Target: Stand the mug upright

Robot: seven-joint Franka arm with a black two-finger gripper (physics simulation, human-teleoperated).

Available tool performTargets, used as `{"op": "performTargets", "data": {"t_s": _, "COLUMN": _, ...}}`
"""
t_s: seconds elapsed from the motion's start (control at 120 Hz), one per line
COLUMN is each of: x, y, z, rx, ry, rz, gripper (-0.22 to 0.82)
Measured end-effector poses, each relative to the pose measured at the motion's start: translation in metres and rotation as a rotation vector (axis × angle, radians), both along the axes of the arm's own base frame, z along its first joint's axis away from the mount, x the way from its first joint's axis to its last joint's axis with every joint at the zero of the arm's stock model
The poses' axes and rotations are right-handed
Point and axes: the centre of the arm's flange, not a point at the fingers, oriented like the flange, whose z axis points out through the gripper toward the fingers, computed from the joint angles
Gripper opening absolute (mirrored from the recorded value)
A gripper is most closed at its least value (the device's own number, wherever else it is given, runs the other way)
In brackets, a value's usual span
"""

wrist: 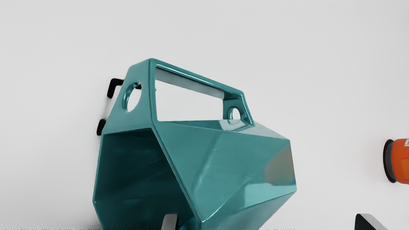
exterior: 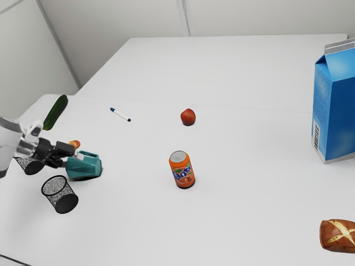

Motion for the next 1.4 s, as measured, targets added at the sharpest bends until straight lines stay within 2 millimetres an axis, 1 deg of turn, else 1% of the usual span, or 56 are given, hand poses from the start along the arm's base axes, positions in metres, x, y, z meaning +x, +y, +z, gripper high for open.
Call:
{"op": "performTargets", "data": {"t_s": 0.2, "x": -0.008, "y": 0.007, "z": -0.008, "rx": -0.058, "ry": -0.026, "rz": 0.011, "gripper": 0.60}}
{"op": "performTargets", "data": {"t_s": 0.358, "x": -0.002, "y": 0.010, "z": -0.007, "rx": -0.077, "ry": -0.066, "rz": -0.004, "gripper": 0.60}}
{"op": "performTargets", "data": {"t_s": 0.5, "x": -0.001, "y": 0.009, "z": -0.017, "rx": -0.102, "ry": -0.079, "rz": -0.011, "gripper": 0.60}}
{"op": "performTargets", "data": {"t_s": 0.733, "x": 0.008, "y": 0.007, "z": -0.020, "rx": -0.116, "ry": -0.117, "rz": -0.035, "gripper": 0.60}}
{"op": "performTargets", "data": {"t_s": 0.9, "x": 0.009, "y": 0.005, "z": -0.020, "rx": -0.122, "ry": -0.141, "rz": -0.045, "gripper": 0.48}}
{"op": "performTargets", "data": {"t_s": 1.108, "x": 0.012, "y": 0.001, "z": -0.020, "rx": -0.127, "ry": -0.162, "rz": -0.057, "gripper": 0.29}}
{"op": "performTargets", "data": {"t_s": 1.4, "x": 0.016, "y": -0.004, "z": -0.019, "rx": -0.130, "ry": -0.182, "rz": -0.071, "gripper": -0.02}}
